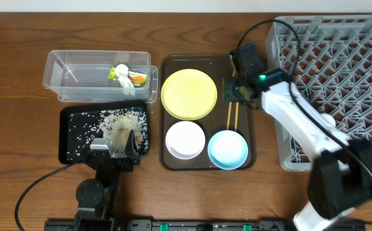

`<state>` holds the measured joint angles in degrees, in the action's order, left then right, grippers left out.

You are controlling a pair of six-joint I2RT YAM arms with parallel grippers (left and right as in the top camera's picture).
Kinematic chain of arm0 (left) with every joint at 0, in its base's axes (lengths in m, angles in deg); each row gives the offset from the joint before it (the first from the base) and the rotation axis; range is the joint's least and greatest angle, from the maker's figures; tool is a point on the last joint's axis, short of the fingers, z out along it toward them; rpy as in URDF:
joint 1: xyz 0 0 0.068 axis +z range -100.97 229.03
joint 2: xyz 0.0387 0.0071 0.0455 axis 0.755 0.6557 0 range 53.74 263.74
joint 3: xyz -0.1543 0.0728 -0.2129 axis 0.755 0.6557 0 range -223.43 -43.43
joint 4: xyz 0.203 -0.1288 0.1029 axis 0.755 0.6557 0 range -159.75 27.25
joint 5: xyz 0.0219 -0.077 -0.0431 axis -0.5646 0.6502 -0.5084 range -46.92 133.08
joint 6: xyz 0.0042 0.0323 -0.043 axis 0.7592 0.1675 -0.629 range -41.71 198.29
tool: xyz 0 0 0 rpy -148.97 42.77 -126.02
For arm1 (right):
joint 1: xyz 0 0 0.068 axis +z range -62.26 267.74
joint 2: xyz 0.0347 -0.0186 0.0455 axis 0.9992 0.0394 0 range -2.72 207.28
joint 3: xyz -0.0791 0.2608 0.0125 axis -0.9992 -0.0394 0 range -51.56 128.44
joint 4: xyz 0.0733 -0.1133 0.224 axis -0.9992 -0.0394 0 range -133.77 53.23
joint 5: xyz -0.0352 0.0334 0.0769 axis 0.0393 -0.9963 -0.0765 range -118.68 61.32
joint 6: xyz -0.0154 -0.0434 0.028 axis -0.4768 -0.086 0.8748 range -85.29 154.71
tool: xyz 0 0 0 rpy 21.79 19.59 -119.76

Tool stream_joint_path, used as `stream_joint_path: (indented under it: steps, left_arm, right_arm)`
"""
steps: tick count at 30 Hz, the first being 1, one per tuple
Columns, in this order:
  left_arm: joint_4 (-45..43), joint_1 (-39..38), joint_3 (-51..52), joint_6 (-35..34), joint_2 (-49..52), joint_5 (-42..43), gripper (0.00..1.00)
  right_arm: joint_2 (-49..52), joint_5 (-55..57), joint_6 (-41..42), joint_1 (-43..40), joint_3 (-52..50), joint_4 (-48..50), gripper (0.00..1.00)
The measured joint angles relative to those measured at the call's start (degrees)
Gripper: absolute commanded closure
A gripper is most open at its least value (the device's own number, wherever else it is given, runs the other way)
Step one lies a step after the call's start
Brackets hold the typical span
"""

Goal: Sort waste into correct bins and load items into the dishwasher rack
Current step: 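Grasp one wooden chopstick on the brown tray with the right gripper, then place the chopstick upright into the grey dish rack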

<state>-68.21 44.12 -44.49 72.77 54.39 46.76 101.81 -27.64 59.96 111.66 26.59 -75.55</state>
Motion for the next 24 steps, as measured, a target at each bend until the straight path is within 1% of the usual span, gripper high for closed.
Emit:
stream_joint_path:
  steps: [5, 9, 13, 14, 16, 17, 18, 24]
  left_arm:
    - [0.0, 0.0, 0.0, 0.0, 0.0, 0.0, 0.12]
    - [0.0, 0.0, 0.0, 0.0, 0.0, 0.0, 0.12]
    - [0.0, 0.0, 0.0, 0.02, 0.0, 0.0, 0.12]
    - [0.0, 0.0, 0.0, 0.0, 0.0, 0.0, 0.12]
    - [0.0, 0.0, 0.0, 0.0, 0.0, 0.0, 0.12]
    - [0.0, 0.0, 0.0, 0.0, 0.0, 0.0, 0.12]
    - [0.0, 0.0, 0.0, 0.0, 0.0, 0.0, 0.12]
    - [0.0, 0.0, 0.0, 0.0, 0.0, 0.0, 0.12]
  right_arm:
    - [7.02, 1.01, 0.44, 0.0, 0.0, 4.24, 0.61]
    - [10.84, 1.29, 1.09, -0.2, 0.0, 4.76, 0.64]
    - [13.09, 1.62, 1.81, -0.33, 0.02, 4.98, 0.77]
    - [13.09, 1.51, 1.88, -0.33, 0.04, 5.29, 0.79]
    - [13.16, 1.51, 2.23, -0.31, 0.09, 5.25, 0.89]
    - [13.16, 1.53, 2.45, -0.33, 0.09, 5.14, 0.96]
    - [13.18, 1.53, 2.54, -0.33, 0.11, 4.94, 0.99]
    - [13.05, 0.87, 2.95, -0.5, 0.59, 3.37, 0.99]
